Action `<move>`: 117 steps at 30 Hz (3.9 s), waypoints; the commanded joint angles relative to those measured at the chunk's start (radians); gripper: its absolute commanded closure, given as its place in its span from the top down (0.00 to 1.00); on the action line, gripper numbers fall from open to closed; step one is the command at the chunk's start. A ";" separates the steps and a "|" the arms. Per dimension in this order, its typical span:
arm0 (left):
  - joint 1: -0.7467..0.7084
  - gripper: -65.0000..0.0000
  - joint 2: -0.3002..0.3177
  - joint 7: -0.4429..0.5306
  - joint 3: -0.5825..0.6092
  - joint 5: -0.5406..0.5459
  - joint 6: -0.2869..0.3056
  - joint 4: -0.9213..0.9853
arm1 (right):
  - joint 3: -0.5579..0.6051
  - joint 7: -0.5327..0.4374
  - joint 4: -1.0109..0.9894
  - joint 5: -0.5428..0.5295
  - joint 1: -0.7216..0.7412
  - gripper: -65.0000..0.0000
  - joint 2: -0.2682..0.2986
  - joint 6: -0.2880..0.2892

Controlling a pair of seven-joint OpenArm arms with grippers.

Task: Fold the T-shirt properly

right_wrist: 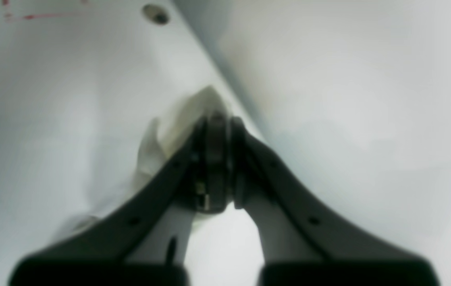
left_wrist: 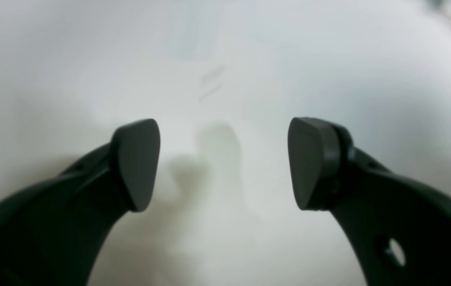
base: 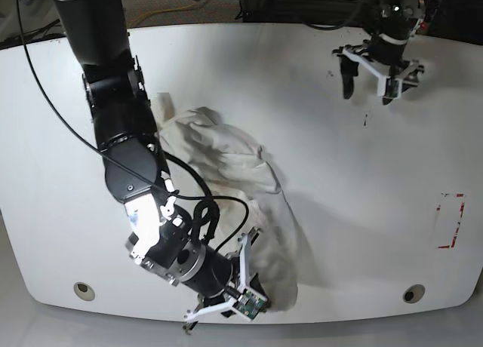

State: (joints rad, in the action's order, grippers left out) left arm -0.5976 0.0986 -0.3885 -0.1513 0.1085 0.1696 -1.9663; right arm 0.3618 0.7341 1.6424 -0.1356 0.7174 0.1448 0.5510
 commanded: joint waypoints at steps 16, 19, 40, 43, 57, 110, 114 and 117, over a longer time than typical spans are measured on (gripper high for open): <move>0.523 0.72 -0.122 -0.119 0.417 -0.031 -0.006 0.339 | -0.033 0.012 0.098 0.001 0.147 0.00 0.071 -0.007; 0.585 0.72 -0.139 -0.114 0.450 -0.025 -0.006 0.445 | -0.047 0.014 0.097 0.001 0.147 0.00 0.069 -0.007; 0.712 0.02 -0.161 -0.123 0.428 -0.026 -0.009 0.680 | -0.195 0.014 0.035 0.003 0.173 0.00 0.097 -0.007; 0.709 0.02 -0.130 -0.171 0.375 -0.023 -0.005 0.549 | -0.218 0.032 0.017 0.003 0.193 0.00 0.100 -0.007; 0.726 0.03 0.137 -0.452 0.158 -0.022 0.163 -0.021 | -0.229 0.077 -0.024 0.001 0.325 0.00 0.134 -0.007; 0.291 0.02 0.200 -0.748 -0.166 -0.030 0.522 -0.038 | -0.877 0.155 0.296 -0.005 -1.013 0.00 -0.126 0.146; 0.249 0.05 0.192 -0.714 -0.190 -0.030 0.525 -0.038 | -0.877 0.155 0.290 -0.006 -1.039 0.13 -0.126 0.146; 0.245 0.20 0.189 -0.715 -0.193 -0.026 0.526 -0.040 | -0.877 0.155 0.318 -0.006 -1.043 0.28 -0.126 0.146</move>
State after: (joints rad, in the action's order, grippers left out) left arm -0.3611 0.2745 -1.1145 -0.3340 0.0853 0.6979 -1.9900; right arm -0.5110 0.9108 1.9175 -0.1349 -0.3302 0.0113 0.6998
